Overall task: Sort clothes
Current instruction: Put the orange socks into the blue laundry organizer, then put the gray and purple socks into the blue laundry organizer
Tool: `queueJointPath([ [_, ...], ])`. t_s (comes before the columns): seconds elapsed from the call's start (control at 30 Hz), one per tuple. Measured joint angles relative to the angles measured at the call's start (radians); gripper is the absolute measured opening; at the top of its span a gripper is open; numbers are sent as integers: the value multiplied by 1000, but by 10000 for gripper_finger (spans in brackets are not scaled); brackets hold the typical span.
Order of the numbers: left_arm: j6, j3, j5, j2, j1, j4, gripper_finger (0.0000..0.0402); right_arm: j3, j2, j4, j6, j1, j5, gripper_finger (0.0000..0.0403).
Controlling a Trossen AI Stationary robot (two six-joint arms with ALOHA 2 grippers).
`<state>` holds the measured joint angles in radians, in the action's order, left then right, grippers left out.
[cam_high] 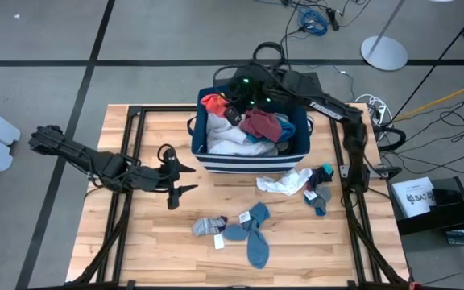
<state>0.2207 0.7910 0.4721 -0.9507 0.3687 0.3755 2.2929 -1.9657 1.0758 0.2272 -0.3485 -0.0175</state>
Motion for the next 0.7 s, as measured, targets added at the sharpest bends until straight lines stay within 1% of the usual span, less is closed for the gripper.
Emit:
queueJointPath([
  [0.03,0,0,0,0,0,0,248,49,-26,22,0,0,1,45],
  [0.07,0,0,0,0,0,0,248,66,-42,23,1,1,3,55],
  [0.13,1,0,0,0,0,-1,248,28,-30,-13,23,-7,40,79],
  [0.2,2,0,-1,0,0,-1,248,17,-28,0,38,-20,65,105],
  [0.3,3,0,-9,0,0,-1,248,17,-24,52,42,-36,65,149],
  [0.4,6,0,-11,0,0,0,248,17,-24,54,27,-41,68,192],
  [0.5,6,0,-13,0,0,0,248,17,-16,55,17,-40,69,226],
  [0.6,5,0,-55,0,0,0,248,17,6,63,14,-40,70,247],
  [0.7,1,0,-152,-13,0,-1,248,17,33,60,7,-26,69,254],
])
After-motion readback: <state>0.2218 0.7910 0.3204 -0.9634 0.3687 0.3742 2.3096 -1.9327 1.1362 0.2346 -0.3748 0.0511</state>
